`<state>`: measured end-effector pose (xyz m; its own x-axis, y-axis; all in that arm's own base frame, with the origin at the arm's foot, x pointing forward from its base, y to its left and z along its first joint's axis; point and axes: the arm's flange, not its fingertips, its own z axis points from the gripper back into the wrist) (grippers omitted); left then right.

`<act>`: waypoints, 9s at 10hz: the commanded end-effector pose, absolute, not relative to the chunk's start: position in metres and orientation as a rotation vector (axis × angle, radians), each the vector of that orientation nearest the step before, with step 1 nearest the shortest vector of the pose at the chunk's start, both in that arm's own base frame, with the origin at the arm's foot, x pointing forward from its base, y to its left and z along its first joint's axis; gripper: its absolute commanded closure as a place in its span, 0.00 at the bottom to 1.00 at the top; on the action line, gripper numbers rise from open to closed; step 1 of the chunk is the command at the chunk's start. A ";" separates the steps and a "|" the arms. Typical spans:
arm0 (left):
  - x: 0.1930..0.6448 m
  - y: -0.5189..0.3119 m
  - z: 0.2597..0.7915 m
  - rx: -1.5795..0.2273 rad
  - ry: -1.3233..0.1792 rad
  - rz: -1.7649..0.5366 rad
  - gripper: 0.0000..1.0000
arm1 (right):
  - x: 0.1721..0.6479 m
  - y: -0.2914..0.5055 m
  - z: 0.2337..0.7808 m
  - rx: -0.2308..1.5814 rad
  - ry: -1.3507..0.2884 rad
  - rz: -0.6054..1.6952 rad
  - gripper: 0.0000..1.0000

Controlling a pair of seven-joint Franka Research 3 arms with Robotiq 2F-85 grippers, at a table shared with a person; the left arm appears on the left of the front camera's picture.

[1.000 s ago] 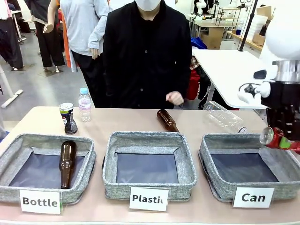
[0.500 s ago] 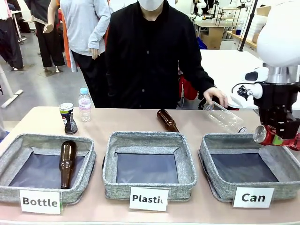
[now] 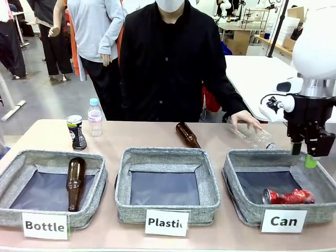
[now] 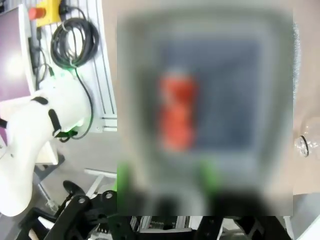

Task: Sort the can waste into the basket.
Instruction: Pick up the can waste from the table and place it in the right Fabric basket.

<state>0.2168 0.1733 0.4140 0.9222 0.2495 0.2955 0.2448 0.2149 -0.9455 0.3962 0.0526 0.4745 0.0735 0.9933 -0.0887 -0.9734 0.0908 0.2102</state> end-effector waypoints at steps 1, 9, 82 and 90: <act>0.213 0.173 0.415 -1.378 -0.418 0.005 0.00 | 0.393 0.051 0.472 0.157 0.100 1.455 0.00; 0.213 0.173 0.415 -1.378 -0.418 0.005 0.00 | 0.359 -0.079 0.495 1.390 -1.035 0.409 0.00; 0.424 0.120 0.393 -0.419 -0.854 -1.288 0.00 | 0.348 -0.127 0.477 1.303 -0.830 0.492 0.00; 0.549 0.074 0.334 -0.355 -0.875 -0.921 0.00 | 0.348 -0.127 0.477 1.303 -0.830 0.492 0.00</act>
